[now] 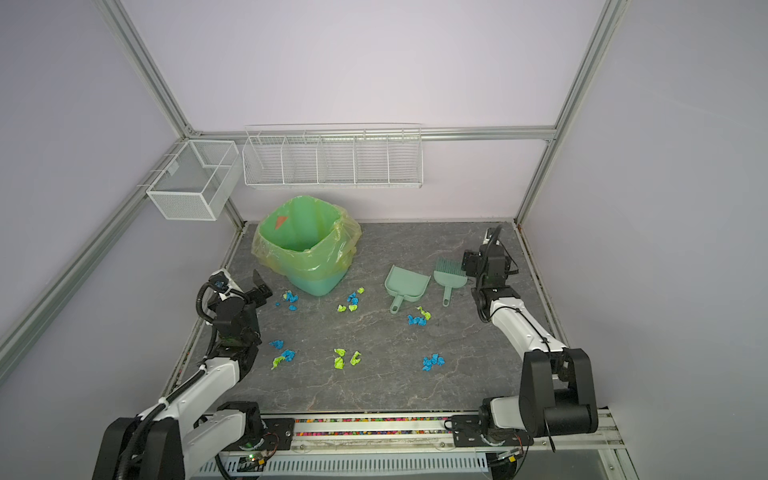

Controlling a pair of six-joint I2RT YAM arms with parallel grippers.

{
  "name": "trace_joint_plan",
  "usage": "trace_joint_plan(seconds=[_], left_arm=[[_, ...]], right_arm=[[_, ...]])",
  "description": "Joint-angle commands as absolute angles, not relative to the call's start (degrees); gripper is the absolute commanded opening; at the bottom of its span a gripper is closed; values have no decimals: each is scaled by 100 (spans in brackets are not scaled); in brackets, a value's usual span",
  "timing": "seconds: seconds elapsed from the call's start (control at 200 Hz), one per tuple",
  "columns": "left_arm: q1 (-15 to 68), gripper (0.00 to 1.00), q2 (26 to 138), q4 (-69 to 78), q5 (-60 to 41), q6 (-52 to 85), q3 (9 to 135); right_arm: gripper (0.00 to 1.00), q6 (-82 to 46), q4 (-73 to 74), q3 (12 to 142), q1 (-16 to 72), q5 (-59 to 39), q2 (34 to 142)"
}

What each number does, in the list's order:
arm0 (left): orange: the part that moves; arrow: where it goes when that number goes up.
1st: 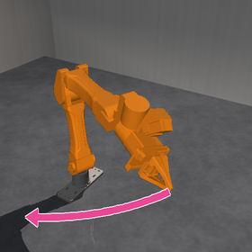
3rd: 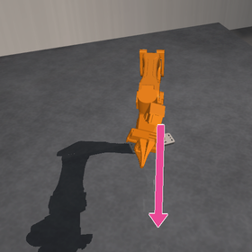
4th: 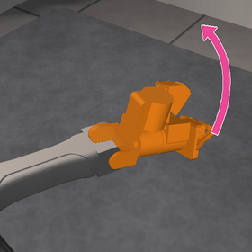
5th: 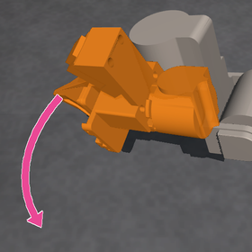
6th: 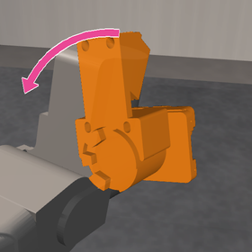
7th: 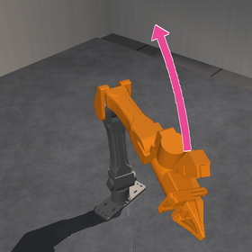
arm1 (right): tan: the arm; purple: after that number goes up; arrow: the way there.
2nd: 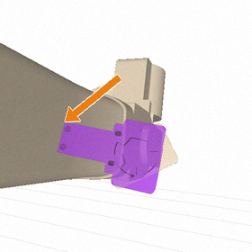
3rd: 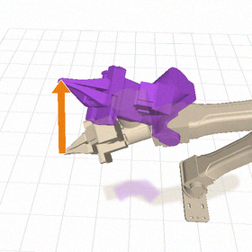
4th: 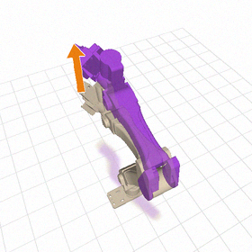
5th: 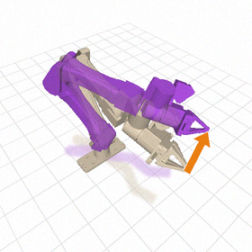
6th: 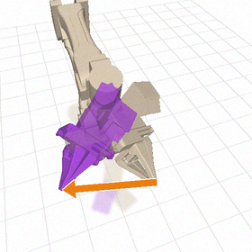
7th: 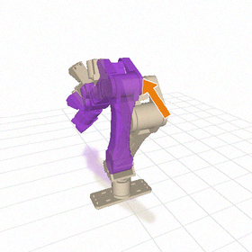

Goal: Sweep away the paper scraps from the table
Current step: 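Reach the right gripper toward the brush handle while the left arm rises toward the bin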

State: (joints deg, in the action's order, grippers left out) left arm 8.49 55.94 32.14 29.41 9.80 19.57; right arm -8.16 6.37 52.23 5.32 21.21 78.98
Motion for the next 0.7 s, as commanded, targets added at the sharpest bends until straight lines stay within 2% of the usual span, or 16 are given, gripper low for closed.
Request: trace_joint_plan(seconds=[0.0,0.115,0.285,0.44,0.695], left_arm=[[1311,99,5071,1751,3748,1364,2363],[1666,99,4505,932,4058,1708,2547],[1707,99,3942,-473,3128,2246,3151],[1954,99,3768,-1251,2372,2367,3635],[2980,99,4180,-1824,1750,1970,4533]], right_arm=[[88,-1430,-1421,5628,625,2169,8000],[88,-1567,-2134,6024,631,1479,8189],[88,-1638,-2741,6276,700,727,8556],[88,-1618,-2851,6257,885,637,8868],[99,-1577,-3088,6444,1116,712,9413]])
